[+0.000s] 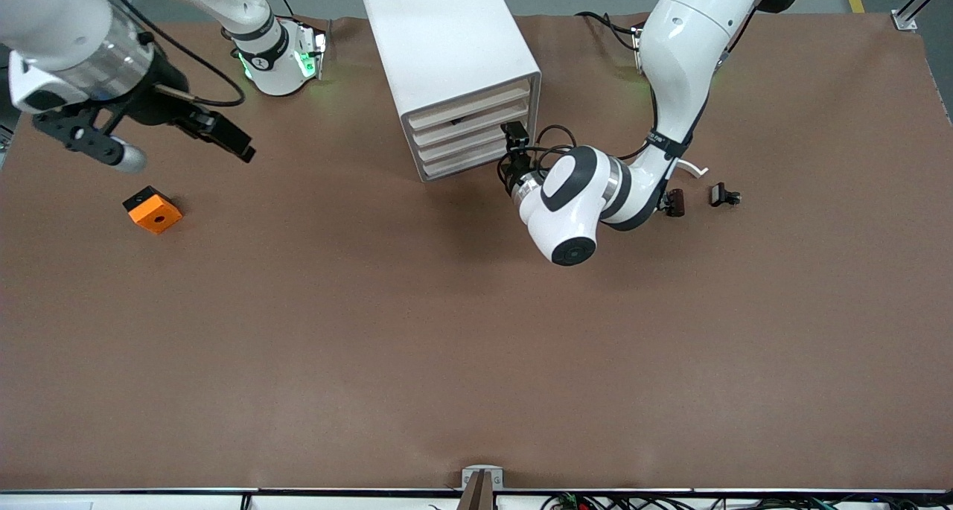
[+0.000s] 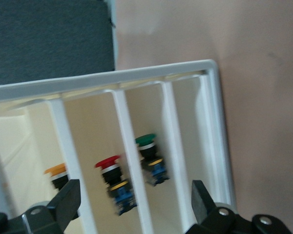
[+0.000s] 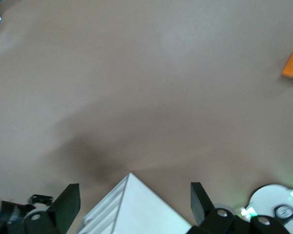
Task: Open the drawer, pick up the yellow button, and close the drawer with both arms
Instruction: 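Grasp the drawer handle with the left gripper while the right gripper approaches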
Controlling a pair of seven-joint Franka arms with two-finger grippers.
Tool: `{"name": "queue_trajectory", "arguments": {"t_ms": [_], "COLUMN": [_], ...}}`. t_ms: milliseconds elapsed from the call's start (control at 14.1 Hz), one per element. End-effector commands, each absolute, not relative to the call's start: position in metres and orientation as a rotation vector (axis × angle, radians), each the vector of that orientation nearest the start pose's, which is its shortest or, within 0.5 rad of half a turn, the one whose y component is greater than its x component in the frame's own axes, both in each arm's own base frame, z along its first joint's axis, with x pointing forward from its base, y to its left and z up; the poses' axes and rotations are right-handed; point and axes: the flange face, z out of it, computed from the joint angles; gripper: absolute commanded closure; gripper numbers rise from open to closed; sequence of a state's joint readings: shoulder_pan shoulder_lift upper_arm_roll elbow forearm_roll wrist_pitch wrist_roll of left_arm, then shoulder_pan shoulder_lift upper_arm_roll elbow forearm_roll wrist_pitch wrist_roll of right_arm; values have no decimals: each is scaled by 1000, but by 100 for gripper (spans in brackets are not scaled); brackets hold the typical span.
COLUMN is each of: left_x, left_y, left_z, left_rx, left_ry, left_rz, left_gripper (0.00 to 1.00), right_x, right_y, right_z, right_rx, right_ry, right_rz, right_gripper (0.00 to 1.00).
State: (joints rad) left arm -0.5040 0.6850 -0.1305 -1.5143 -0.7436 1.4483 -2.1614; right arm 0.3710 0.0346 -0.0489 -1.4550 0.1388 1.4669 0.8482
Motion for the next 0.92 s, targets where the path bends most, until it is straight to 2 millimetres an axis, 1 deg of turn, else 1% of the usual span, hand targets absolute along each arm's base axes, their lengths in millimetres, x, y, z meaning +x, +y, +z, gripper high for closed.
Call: {"name": "queue_trajectory", "arguments": {"t_ms": [0,71,142,213,284,354,425,638,709,780,851], "left_x": [466,464,460,458,455,453,453,442,441,440,436], "left_y": [-438,-440,-443,-444,-444,-446,-447,-460,-461,-462,-466], "left_z": [268,267,265,263,261,260,261,256,256,256,253], "left_rx": [-1448,-1431,-1408,-1390,-1373,-1359,-1342,-1282,-1269,-1257,-1241], "left_ry": [-1738,-1727,-1695,-1676,-1657,-1643,-1642,-1635,-1638,-1640,-1634], "left_rz": [1269,1297,1322,1349,1361,1377,1393,1390,1389,1385,1385], "left_gripper": [0,8,14,22,29,32,33,34,35,36,38], "right_x": [512,507,503,502,502,503,502,501,499,499,500], "right_y": [244,263,284,301,314,324,335,366,373,376,377], "right_z": [650,649,646,643,638,633,627,613,608,604,603], "right_rx": [-2880,-2859,-2833,-2799,-2768,-2742,-2719,-2639,-2638,-2645,-2649], "right_ry": [885,908,951,1009,1054,1090,1124,1236,1248,1245,1242], "right_rz": [123,116,105,95,92,99,119,143,149,154,152], "right_gripper": [0,0,0,0,0,0,0,0,0,0,0]}}
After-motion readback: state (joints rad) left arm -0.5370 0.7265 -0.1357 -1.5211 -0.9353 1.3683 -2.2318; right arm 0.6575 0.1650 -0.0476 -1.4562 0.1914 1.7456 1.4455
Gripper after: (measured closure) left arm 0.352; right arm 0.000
